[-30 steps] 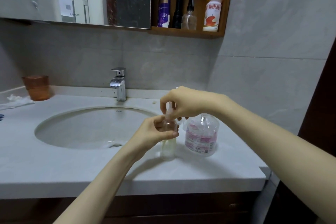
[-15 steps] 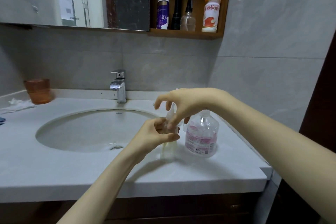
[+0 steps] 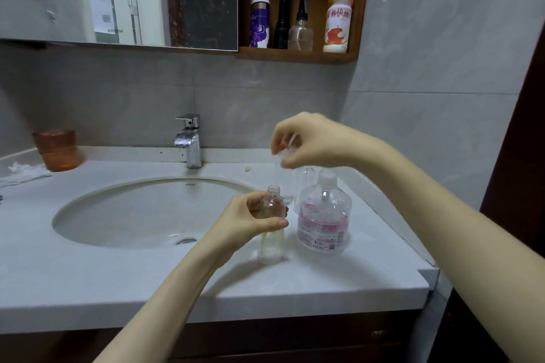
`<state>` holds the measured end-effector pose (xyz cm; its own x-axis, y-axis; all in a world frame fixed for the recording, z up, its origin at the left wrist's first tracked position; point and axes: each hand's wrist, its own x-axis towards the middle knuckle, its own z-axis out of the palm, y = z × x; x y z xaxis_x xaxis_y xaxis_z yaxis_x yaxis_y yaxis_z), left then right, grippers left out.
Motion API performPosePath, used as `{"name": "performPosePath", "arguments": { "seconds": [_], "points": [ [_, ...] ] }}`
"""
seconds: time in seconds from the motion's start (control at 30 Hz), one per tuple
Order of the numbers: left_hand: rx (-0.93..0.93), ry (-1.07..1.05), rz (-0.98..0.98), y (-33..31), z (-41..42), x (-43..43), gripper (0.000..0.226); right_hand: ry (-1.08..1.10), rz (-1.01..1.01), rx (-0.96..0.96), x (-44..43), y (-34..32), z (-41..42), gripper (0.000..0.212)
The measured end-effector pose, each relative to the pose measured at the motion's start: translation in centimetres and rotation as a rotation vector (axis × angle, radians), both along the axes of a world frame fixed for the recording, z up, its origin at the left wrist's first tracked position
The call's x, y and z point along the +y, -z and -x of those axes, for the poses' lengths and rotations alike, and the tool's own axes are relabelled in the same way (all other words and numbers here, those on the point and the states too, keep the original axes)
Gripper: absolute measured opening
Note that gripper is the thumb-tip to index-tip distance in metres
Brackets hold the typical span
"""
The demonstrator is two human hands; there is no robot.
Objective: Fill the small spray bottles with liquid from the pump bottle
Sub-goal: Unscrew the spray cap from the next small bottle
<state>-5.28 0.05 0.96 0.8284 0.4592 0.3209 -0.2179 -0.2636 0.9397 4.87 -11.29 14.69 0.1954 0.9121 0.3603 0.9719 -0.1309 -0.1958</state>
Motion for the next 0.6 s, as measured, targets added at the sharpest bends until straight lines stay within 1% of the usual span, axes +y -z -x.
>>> {"name": "performPosePath", "arguments": {
  "seconds": [0.1,0.17,0.23,0.27,0.37,0.43,0.5,0.6],
  "points": [
    [-0.003,0.0,0.002,0.0,0.1,0.1,0.024,0.09,-0.259,0.152,-3.3,0.4,-1.5,0.017],
    [-0.012,0.004,0.006,0.0,0.2,0.1,0.024,0.192,-0.427,0.343,-5.4,2.3,-3.0,0.017],
    [-0.015,0.008,0.012,0.1,0.1,0.0,0.025,0.315,-0.484,0.501,-7.0,5.0,-4.6,0.018],
    [-0.016,0.001,0.014,0.1,0.1,0.0,0.025,0.39,-0.458,0.51,-7.3,6.5,-5.5,0.019],
    [-0.014,-0.014,0.018,0.3,0.1,0.1,0.027,0.577,-0.275,0.401,-7.3,11.0,-7.7,0.014],
    [-0.012,-0.016,0.015,0.3,0.1,0.0,0.027,0.624,-0.169,0.335,-6.9,13.2,-9.1,0.008],
    [-0.003,-0.019,0.009,0.2,-0.1,-0.1,0.026,0.649,-0.103,0.293,-6.5,14.6,-10.6,0.014],
    [0.0,-0.016,0.006,0.2,-0.2,-0.4,0.029,0.671,-0.073,0.248,-5.9,15.7,-12.6,0.018]
  ]
}}
